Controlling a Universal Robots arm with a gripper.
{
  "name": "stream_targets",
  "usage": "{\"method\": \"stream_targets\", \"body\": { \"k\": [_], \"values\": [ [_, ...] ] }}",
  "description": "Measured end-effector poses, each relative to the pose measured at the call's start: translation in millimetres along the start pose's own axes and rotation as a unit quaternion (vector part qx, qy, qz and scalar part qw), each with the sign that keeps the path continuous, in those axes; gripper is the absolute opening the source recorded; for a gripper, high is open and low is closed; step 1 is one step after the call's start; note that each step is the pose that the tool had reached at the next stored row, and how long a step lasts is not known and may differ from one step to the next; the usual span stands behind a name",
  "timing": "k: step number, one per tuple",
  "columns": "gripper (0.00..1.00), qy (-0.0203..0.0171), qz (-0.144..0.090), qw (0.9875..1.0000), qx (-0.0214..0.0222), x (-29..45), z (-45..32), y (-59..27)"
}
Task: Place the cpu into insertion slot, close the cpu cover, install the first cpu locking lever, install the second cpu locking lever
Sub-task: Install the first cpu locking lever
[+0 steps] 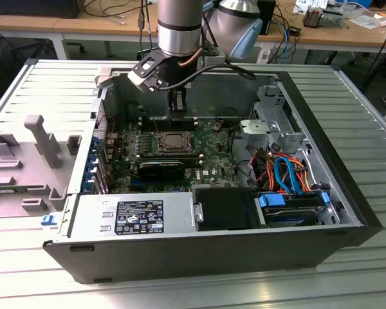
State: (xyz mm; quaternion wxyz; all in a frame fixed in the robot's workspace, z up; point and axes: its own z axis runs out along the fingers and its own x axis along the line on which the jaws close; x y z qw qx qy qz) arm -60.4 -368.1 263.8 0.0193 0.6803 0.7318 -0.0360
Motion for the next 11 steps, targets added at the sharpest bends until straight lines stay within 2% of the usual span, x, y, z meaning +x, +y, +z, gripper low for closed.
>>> {"method": "stream_targets", "body": {
  "k": [4, 5, 11],
  "values": [
    [0.11, -0.0004, -0.014, 0.9999, -0.001, 0.0, 0.0, 0.0],
    [0.11, -0.0007, -0.024, 0.9997, -0.0018, 0.0, 0.0, 0.0],
    [0.11, -0.0012, -0.044, 0.999, -0.0034, 0.0, 0.0, 0.0]
  ]
}}
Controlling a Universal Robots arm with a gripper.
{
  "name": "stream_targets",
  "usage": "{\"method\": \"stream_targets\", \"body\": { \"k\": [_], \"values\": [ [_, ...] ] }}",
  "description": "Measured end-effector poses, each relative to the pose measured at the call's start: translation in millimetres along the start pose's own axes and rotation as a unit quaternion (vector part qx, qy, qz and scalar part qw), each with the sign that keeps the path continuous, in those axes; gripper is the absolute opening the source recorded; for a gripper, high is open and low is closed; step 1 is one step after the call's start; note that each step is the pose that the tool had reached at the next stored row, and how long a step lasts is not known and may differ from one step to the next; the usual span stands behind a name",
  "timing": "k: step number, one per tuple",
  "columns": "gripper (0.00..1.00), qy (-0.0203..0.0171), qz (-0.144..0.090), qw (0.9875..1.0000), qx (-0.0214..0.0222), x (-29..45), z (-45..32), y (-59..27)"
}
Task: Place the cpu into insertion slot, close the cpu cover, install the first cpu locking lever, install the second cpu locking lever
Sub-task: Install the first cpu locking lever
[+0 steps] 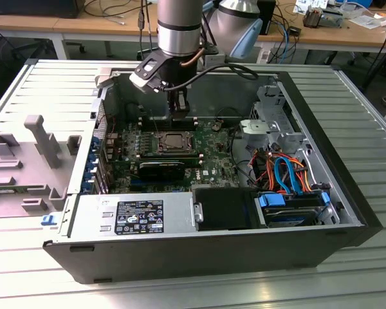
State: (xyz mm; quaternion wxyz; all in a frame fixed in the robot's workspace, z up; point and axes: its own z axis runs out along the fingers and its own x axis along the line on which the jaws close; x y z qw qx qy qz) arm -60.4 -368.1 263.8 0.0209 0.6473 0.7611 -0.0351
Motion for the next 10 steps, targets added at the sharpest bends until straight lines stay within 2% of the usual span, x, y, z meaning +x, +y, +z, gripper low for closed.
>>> {"method": "stream_targets", "body": {
  "k": [10],
  "values": [
    [0.11, -0.0008, -0.031, 0.9995, -0.0024, 0.0, 0.0, 0.0]
  ]
}}
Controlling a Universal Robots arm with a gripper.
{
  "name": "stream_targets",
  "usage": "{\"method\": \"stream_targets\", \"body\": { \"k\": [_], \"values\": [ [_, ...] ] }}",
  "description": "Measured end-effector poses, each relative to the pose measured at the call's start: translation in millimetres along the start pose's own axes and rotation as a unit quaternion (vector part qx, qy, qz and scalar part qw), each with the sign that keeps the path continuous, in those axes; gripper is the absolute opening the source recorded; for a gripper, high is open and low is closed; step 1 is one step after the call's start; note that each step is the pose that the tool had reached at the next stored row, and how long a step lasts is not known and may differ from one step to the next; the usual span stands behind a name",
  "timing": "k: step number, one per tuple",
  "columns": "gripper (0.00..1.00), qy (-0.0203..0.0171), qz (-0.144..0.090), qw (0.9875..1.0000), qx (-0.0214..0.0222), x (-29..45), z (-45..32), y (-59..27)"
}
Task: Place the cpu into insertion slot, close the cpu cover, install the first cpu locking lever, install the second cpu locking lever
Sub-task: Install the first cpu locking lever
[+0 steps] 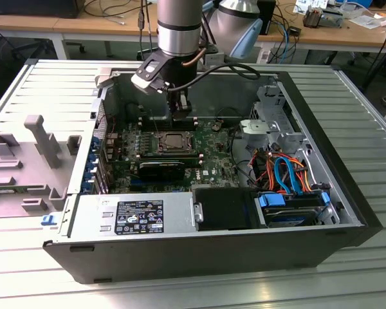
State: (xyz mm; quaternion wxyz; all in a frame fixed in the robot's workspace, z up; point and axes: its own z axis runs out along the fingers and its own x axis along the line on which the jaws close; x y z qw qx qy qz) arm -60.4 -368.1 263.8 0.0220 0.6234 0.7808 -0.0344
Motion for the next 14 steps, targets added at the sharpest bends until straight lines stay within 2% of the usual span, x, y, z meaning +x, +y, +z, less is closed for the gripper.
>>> {"method": "stream_targets", "body": {
  "k": [14],
  "values": [
    [0.11, -0.0009, -0.036, 0.9993, -0.0028, 0.0, 0.0, 0.0]
  ]
}}
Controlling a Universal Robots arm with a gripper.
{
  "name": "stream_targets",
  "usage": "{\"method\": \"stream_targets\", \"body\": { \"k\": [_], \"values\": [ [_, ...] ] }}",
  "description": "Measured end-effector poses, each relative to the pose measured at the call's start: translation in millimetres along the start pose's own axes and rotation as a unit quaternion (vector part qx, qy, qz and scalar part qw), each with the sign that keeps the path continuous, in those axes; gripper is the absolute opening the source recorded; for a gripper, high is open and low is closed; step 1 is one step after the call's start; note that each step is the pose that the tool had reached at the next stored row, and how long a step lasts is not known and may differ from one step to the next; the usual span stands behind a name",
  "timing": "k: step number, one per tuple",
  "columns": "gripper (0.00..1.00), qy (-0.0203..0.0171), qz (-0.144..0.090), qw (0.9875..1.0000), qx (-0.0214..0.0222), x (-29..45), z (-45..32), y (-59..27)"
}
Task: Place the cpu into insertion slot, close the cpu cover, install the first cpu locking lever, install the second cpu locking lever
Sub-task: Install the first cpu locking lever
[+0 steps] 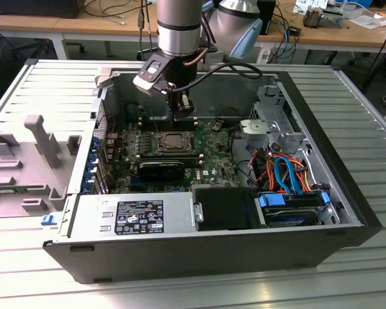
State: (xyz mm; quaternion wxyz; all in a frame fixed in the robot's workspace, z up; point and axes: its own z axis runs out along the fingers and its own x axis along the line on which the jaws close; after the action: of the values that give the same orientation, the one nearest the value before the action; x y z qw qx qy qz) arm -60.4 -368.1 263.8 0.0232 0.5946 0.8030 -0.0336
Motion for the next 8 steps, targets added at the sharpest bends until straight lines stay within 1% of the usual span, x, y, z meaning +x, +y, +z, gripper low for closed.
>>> {"method": "stream_targets", "body": {
  "k": [8],
  "values": [
    [0.11, -0.0004, -0.015, 0.9999, -0.0012, 0.0, 0.0, 0.0]
  ]
}}
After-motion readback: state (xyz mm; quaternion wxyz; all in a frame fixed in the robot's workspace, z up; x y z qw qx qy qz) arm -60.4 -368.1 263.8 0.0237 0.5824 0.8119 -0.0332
